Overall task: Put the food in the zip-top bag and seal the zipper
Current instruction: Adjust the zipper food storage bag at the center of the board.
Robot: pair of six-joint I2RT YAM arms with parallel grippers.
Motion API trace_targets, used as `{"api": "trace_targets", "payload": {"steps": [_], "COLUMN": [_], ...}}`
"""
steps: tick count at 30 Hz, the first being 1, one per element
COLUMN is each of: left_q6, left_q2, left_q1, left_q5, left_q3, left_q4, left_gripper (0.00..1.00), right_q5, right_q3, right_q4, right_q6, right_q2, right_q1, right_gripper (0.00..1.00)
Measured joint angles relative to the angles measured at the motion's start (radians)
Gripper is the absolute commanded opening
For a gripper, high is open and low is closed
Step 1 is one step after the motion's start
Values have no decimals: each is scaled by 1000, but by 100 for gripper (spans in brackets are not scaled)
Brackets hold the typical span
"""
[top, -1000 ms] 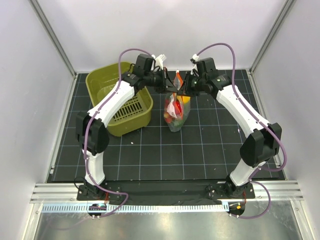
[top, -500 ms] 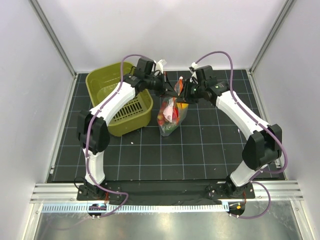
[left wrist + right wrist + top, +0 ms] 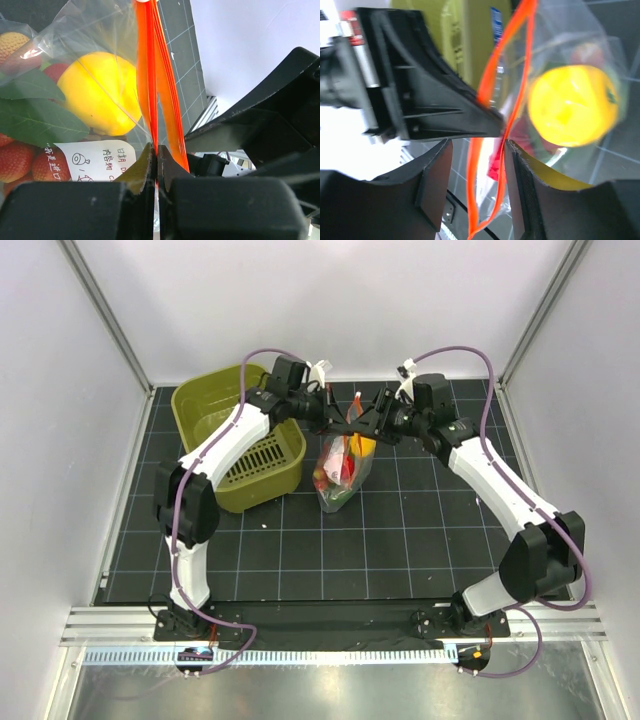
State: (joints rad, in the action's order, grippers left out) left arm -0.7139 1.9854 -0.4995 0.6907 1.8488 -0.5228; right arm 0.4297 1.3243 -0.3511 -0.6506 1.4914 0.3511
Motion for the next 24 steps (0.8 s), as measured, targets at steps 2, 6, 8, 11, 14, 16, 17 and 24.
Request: {"api": "trace_targets", "payload": {"steps": [2,6,8,11,14,16,17,24], "left_q6": [2,10,14,14,-7,-21,-29,-47], "left_q2": [0,0,0,3,11,16,18,21], "left_q1": [2,5,5,11,23,24,23,20], "left_q5": [0,0,0,-12,-6,2,4,10], "left_q3": [0,0,0,0,-2,-6,-8,-8], "left_q4": [-3,-6,-7,-12,0,13,18,36], "left_gripper": [8,34,45,63,70,71,72,80], "right_q5": [28,60,66,75,93,114,123,179], "right_q3": [-18,-37,-39,-39,-40,-49,-53,-57], "right_q4": [44,68,70,73,93,116,121,161], "right_q6": [-14,-34,-37,-43,-61,-72,-79,-100], "right_q2": [-4,-4,-4,-4,2,9,13,32], "right_q1": [0,0,0,-3,-6,-5,-5,-2], "right_gripper": [56,56,56,55,56,56,56,56]}}
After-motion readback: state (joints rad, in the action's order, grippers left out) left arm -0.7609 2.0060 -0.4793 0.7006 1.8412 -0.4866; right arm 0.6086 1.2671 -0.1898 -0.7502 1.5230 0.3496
